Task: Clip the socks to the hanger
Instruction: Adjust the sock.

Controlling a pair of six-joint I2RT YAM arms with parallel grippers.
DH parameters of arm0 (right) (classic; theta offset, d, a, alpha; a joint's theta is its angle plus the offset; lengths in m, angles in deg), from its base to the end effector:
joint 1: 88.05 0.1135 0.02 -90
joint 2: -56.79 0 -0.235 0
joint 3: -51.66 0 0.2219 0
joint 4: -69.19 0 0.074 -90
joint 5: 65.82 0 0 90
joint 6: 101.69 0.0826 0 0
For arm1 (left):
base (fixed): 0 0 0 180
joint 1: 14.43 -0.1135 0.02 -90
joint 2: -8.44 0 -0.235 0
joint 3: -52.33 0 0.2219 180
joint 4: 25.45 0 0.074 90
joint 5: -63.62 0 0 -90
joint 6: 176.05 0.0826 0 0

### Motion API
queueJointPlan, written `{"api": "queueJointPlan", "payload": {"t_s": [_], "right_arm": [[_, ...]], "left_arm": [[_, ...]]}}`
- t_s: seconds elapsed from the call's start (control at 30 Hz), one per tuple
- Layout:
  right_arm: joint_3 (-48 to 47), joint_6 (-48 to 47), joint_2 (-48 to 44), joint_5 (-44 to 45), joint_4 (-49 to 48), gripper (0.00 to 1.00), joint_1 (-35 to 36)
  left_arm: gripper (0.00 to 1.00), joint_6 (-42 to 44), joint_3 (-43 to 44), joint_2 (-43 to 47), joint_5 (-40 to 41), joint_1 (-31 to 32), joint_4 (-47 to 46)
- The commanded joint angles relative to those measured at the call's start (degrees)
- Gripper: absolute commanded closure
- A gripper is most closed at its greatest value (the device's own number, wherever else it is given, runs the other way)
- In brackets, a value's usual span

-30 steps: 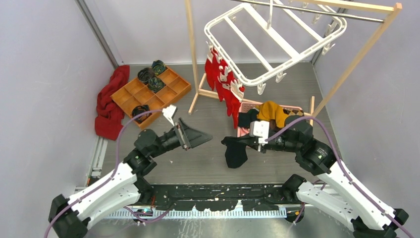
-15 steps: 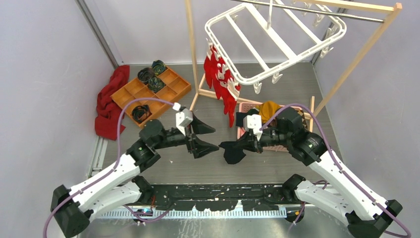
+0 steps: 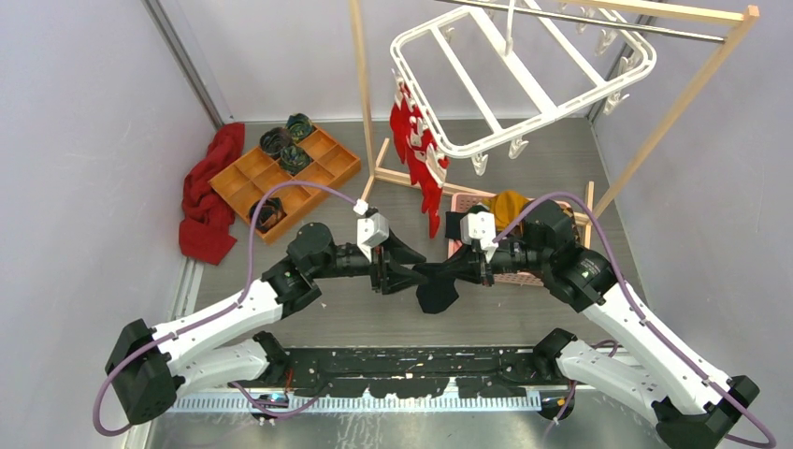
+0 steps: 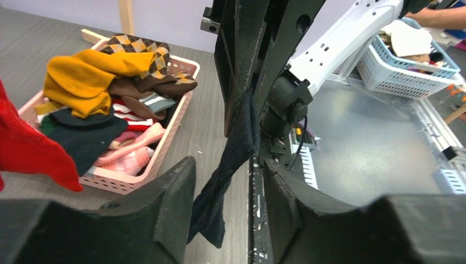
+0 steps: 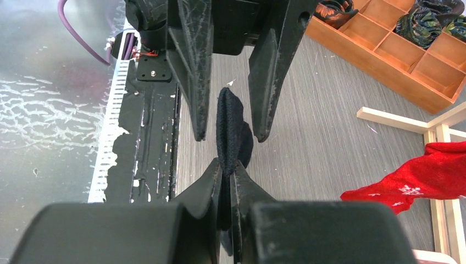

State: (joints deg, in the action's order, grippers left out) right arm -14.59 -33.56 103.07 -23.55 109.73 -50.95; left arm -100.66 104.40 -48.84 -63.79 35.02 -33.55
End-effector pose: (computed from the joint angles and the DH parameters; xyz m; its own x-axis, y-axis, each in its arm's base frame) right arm 0.1126 0.1618 0.3136 0.0969 -0.2409 -0.9657 -0.9937 0.0311 -0.1075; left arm 0.1266 -0.2252 0.2981 -0.2200 -0.0510 -0.9742 0.9740 0.0439 -0.2223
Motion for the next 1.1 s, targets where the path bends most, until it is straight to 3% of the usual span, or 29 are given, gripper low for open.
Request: {"api": "queueJointPlan", "payload": {"t_s": [0.0, 0.13, 0.2, 0.37, 0.47, 0.83, 1.07], "right_arm": [[-2.07, 1.26, 0.12, -1.06, -2.74, 0.93, -0.19], [-2.17, 1.62, -0.02, -0.99, -2.79, 0.91, -0.11], [-2.25, 2.16, -0.25, -0.74, -3.08, 0.84, -0.2], [-2.72, 5.33, -1.91, 0.14, -5.29, 0.5, -1.5], [-2.32, 7.37, -3.73, 1.47, -7.89, 0.4, -2.06], [1.85, 15.14, -7.38, 5.62, -22.96, 0.45, -2.61], [2.82, 15.45, -8.0, 5.15, -22.77, 0.48, -2.58]], "left_arm": [[0.63, 0.37, 2.64, -0.03, 0.12, 0.21, -4.89], [0.99, -1.97, 2.11, 0.21, 0.6, 0.21, -6.8], [1.0, -4.36, 1.11, 0.74, 2.03, 0.21, -8.98], [1.0, -11.96, -3.56, 3.15, 7.29, 0.21, -18.0], [1.0, -13.87, -4.15, 4.27, 9.1, 0.21, -19.12], [1.0, -15.23, -0.05, 3.27, 10.16, 0.29, -19.18], [1.0, -16.97, 1.51, 1.68, 10.61, 0.3, -21.77]]}}
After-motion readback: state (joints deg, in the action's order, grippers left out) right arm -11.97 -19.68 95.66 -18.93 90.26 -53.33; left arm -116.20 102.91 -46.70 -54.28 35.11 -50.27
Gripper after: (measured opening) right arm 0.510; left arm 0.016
